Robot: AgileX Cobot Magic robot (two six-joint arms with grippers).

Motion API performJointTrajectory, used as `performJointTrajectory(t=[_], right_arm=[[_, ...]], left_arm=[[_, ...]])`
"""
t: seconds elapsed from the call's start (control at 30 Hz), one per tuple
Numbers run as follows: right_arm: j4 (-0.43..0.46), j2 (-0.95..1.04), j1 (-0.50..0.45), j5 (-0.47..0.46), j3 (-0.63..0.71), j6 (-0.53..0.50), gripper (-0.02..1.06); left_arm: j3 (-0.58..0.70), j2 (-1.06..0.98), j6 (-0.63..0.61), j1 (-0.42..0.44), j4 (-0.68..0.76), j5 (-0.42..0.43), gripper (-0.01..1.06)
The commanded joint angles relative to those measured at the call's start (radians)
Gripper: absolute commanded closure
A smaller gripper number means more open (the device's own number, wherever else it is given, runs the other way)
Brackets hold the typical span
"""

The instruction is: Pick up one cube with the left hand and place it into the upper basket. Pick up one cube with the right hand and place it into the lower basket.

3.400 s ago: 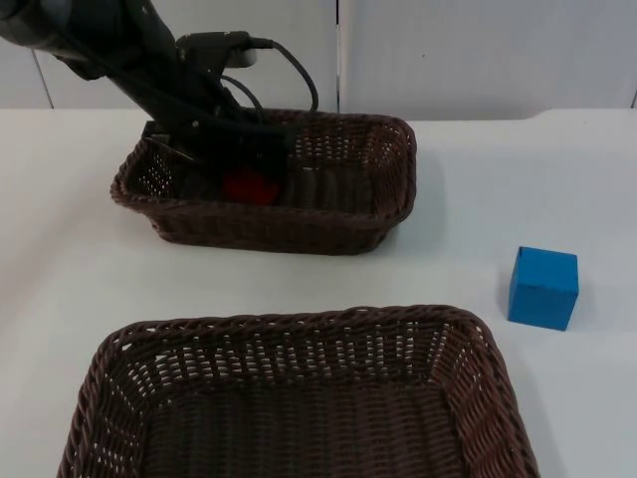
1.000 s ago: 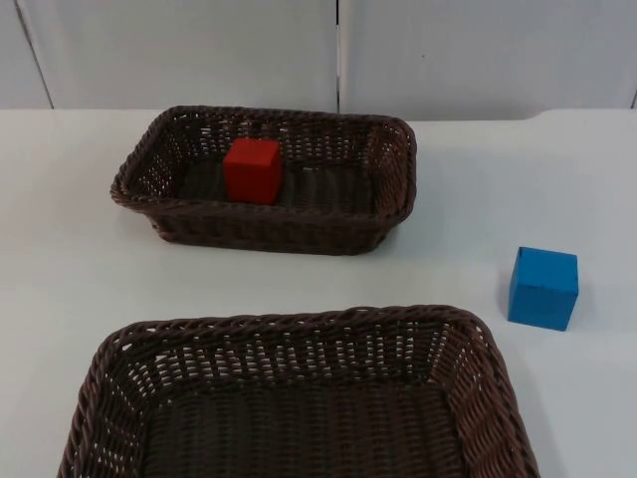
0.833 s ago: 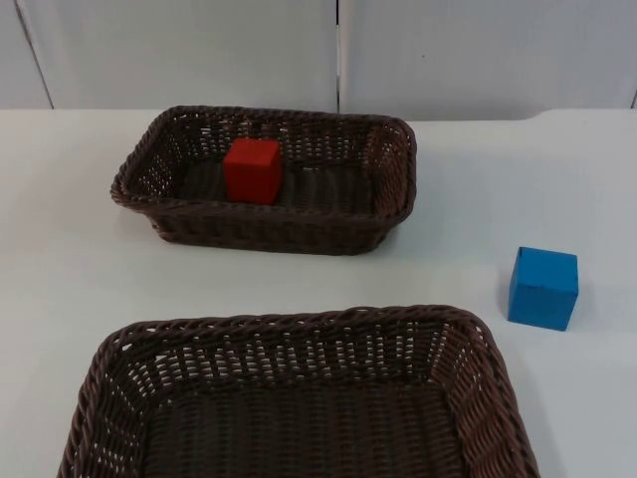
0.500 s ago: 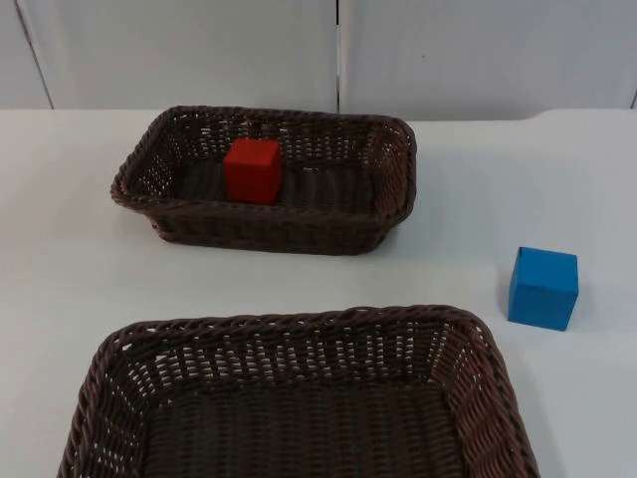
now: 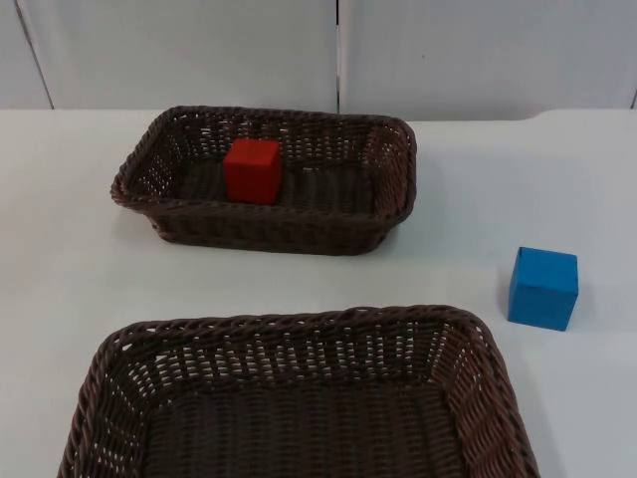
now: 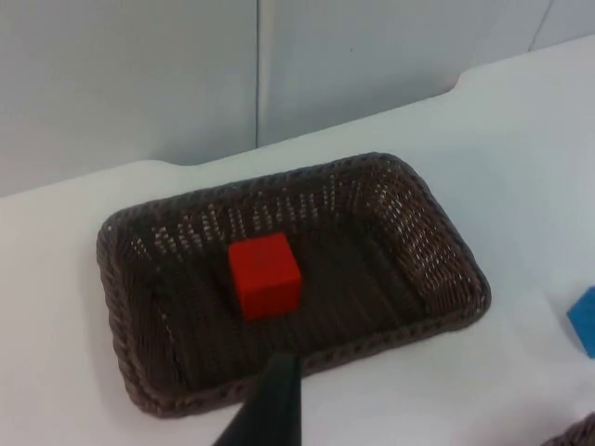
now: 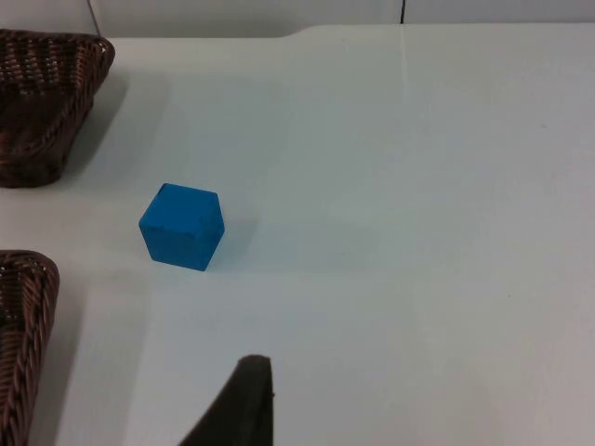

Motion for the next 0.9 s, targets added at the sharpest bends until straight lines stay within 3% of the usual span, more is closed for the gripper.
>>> performJointTrajectory(t=[0.0,0.37,0.87], right_arm=[[-0.002,-0.003,-0.003,-0.002,0.002,0.0,0.0],[-0.002,-0.003,-0.003,-0.002,0.002,0.0,0.0],[-0.002,-0.003,-0.003,-0.002,0.002,0.0,0.0]], left_arm=[[0.034,-0.041,-0.002,-0.004,0.007,-0.004,0.13],[0.198,-0.229,-0.004,-0.004,0.012,-0.007,0.13],[0.223,-0.34,-0.022,-0.004,0.024,0.09,0.13]])
